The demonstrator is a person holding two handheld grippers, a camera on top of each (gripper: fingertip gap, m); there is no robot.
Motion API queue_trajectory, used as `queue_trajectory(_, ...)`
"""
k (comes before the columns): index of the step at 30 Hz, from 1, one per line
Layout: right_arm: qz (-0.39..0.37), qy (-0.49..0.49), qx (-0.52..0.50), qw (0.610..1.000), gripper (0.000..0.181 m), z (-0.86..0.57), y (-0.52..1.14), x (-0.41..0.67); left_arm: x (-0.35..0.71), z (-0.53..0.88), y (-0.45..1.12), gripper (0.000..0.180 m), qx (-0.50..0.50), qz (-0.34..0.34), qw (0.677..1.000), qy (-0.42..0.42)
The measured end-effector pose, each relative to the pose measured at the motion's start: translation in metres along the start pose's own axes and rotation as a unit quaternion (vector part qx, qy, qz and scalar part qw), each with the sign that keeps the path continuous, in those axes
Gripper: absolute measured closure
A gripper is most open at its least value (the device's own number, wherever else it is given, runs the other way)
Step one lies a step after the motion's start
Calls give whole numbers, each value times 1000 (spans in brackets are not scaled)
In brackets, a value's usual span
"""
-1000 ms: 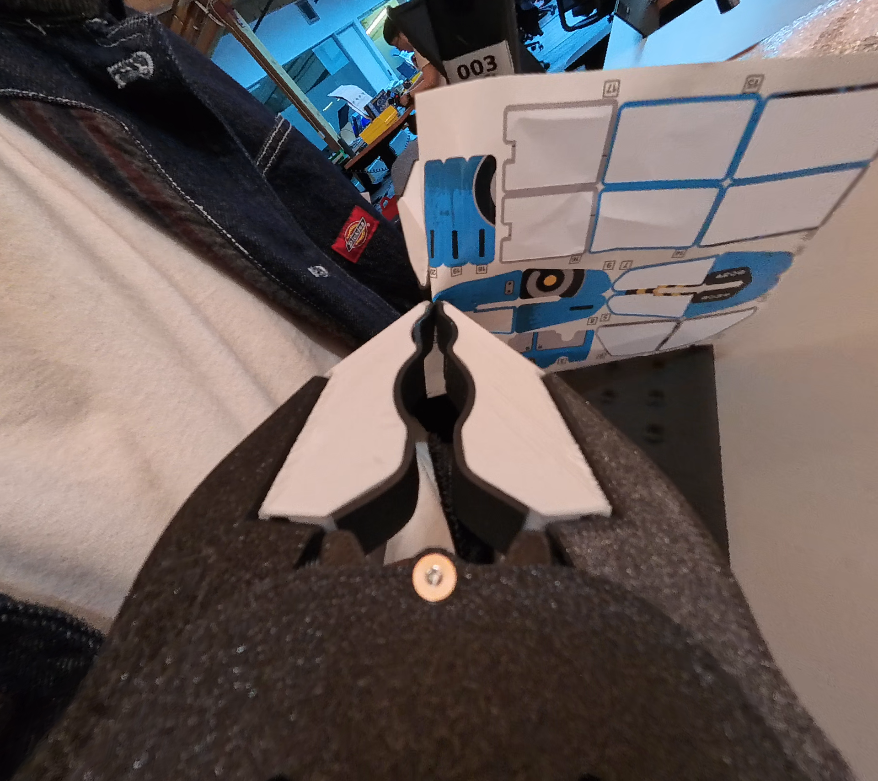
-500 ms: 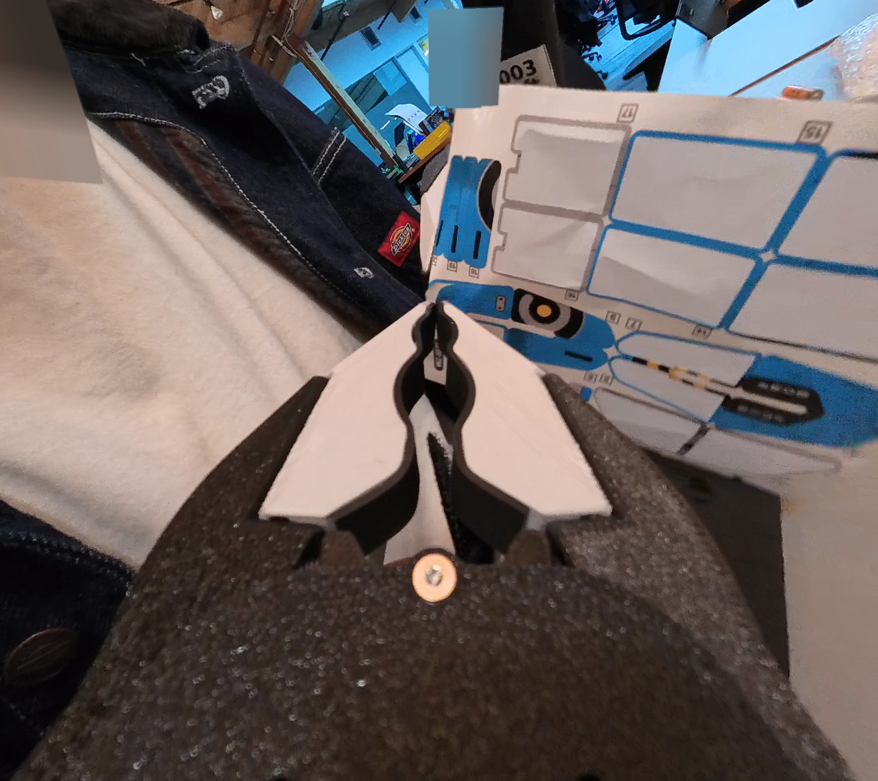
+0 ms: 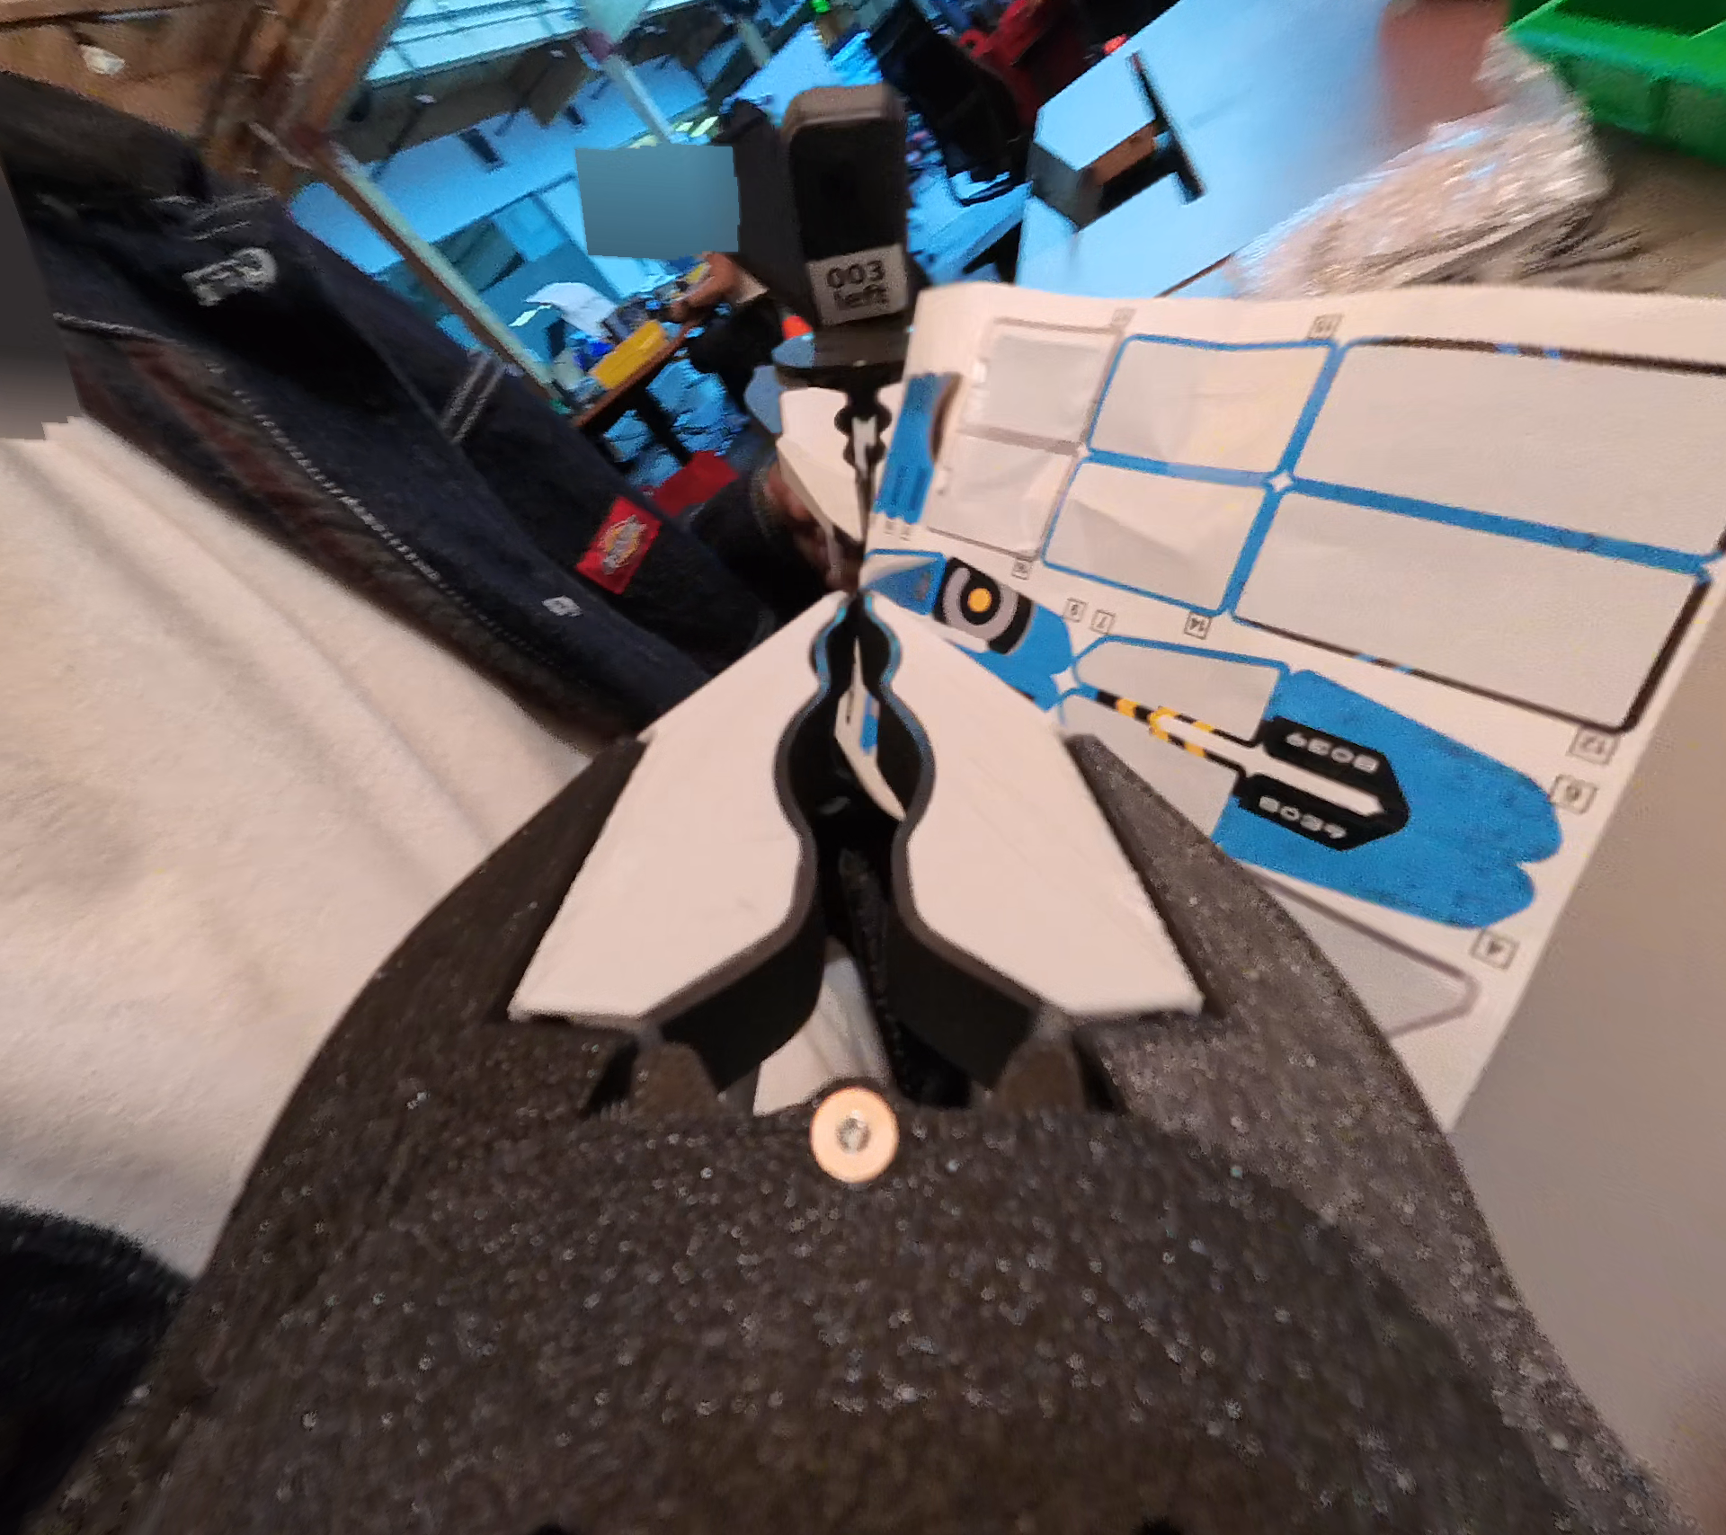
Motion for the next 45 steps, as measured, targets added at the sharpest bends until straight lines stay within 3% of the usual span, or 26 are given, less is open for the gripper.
queue_trajectory(9, -29, -44, -186, 981, 181, -17, -14, 22, -5, 69, -36, 180, 192, -12, 974, -123)
queue_trajectory(12, -58, -67, -216, 972, 181, -7, -24, 35, -9, 108, -64, 180, 329, 3, 927, -181)
queue_trajectory(15, -62, -165, -285, 942, 181, 11, -34, 46, -9, 131, -82, 179, 418, 24, 884, -209)
queue_trajectory(18, -44, -274, -345, 897, 181, 31, -43, 50, 6, 131, -98, 147, 526, 46, 833, -166)
queue_trajectory(21, -30, -283, -361, 888, 181, 42, -58, 47, 35, 112, -99, 139, 585, 35, 805, -91)
queue_trajectory(27, -71, -227, -405, 883, 181, 52, -151, 53, 70, 86, -50, 140, 538, -16, 843, 19)
queue_trajectory(32, -124, -176, -472, 855, 181, 31, -247, 35, 66, 82, 32, 142, 439, -3, 896, 70)
queue_trajectory(35, -145, -169, -507, 833, 181, 8, -280, 24, 60, 84, 77, 143, 409, 5, 906, 109)
queue_trajectory(41, -169, -137, -525, 822, 181, -57, -291, 19, 49, 96, 136, 143, 418, -5, 895, 158)
queue_trajectory(45, -193, -119, -526, 820, 181, -91, -279, 10, 47, 117, 129, 145, 502, 32, 841, 199)
Point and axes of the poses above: each gripper's, where its closed fingertips meet, y out along the fingers, x out of its top, z = x × y across the jaws, the point moved 6 cm from there along -y, back along the fingers, and after that the axes turned 4 degrees about -x, right-handed, at the moved point
